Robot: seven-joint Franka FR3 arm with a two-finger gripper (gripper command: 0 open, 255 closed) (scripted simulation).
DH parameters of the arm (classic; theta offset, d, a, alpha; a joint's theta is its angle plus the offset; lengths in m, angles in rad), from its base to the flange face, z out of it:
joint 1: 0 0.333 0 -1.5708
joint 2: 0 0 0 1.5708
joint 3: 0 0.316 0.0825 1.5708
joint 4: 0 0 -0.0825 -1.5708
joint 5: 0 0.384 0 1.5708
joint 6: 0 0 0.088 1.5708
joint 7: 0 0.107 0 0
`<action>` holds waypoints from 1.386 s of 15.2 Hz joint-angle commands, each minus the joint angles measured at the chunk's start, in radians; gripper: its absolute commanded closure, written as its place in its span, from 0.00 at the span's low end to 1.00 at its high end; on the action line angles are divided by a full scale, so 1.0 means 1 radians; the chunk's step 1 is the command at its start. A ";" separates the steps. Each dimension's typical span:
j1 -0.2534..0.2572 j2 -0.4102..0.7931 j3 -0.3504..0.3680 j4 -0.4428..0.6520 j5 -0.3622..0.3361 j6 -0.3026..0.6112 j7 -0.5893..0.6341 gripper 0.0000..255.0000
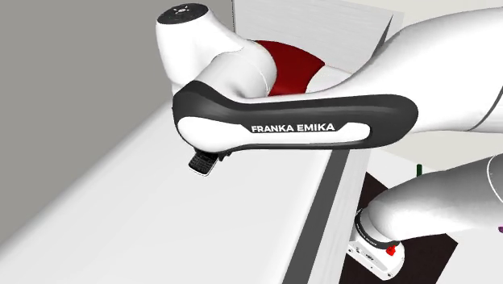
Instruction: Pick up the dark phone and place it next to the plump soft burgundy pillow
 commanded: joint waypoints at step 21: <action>-0.142 -0.136 -0.443 -0.177 0.008 -0.028 -0.601 1.00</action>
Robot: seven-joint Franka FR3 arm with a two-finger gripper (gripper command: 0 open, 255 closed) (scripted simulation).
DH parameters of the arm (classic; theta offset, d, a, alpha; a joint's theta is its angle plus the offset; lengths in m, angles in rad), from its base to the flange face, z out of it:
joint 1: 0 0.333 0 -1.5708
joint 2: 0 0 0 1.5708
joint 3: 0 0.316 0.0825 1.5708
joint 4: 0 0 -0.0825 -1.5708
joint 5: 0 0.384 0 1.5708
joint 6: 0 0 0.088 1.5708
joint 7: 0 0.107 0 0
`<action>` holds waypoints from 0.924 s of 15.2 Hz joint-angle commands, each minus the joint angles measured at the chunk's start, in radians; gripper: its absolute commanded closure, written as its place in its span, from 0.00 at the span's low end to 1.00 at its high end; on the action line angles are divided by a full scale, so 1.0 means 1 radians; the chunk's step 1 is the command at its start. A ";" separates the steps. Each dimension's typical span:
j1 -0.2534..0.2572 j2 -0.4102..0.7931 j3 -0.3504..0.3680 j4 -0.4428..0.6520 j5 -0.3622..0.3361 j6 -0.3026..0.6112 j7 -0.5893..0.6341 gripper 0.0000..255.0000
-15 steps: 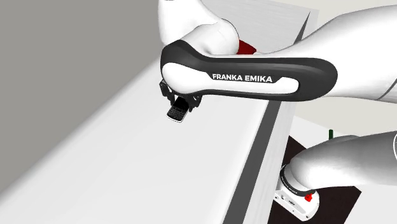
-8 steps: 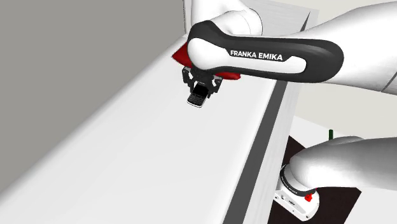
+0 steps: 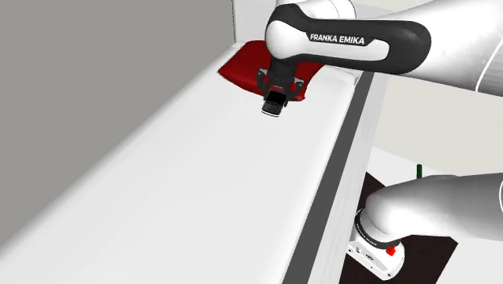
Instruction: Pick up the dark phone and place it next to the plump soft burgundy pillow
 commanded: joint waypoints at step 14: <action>-0.156 0.211 -0.195 0.180 -0.116 -0.012 -0.295 1.00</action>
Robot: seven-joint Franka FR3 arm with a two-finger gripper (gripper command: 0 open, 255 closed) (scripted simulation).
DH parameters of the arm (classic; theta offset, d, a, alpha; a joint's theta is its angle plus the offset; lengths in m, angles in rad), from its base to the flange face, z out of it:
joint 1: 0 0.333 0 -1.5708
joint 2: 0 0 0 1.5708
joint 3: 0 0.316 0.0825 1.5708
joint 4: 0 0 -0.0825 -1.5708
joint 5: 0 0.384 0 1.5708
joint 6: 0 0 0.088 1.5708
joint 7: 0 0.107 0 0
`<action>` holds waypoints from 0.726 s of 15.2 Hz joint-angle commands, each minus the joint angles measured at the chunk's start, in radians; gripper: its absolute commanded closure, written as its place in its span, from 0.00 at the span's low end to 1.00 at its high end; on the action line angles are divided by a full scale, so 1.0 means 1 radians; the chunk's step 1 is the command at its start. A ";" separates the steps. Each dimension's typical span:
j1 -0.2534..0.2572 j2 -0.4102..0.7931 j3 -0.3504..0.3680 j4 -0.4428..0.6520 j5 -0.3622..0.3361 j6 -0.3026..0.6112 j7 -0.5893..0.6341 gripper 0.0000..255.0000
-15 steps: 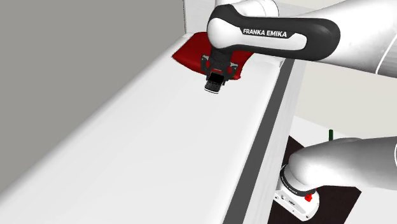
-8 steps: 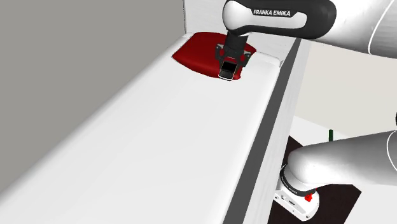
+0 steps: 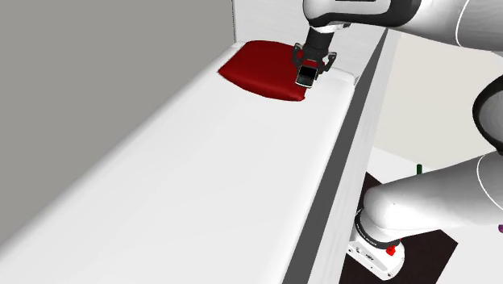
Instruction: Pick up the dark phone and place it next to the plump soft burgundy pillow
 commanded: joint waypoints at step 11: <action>-0.107 0.281 -0.112 0.323 -0.065 -0.061 -0.194 1.00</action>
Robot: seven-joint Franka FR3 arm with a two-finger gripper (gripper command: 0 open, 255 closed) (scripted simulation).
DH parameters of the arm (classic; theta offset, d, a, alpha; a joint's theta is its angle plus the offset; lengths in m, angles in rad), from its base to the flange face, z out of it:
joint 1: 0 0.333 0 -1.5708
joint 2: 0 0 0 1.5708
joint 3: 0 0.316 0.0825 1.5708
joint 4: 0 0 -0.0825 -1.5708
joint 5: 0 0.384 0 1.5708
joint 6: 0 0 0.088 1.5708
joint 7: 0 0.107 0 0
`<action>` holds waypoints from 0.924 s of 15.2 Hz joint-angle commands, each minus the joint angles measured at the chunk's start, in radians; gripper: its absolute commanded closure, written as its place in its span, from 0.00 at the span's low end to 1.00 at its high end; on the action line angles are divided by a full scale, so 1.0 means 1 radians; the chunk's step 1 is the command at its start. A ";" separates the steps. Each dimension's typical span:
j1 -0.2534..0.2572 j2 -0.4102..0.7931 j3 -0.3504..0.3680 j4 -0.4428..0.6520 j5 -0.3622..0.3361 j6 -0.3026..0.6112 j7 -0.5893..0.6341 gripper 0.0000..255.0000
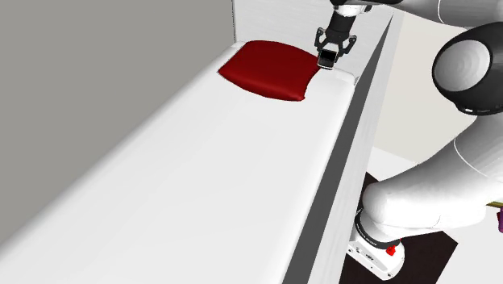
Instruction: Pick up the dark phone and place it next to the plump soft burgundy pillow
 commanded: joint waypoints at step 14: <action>-0.108 0.562 -0.082 0.832 -0.037 -0.283 -0.191 1.00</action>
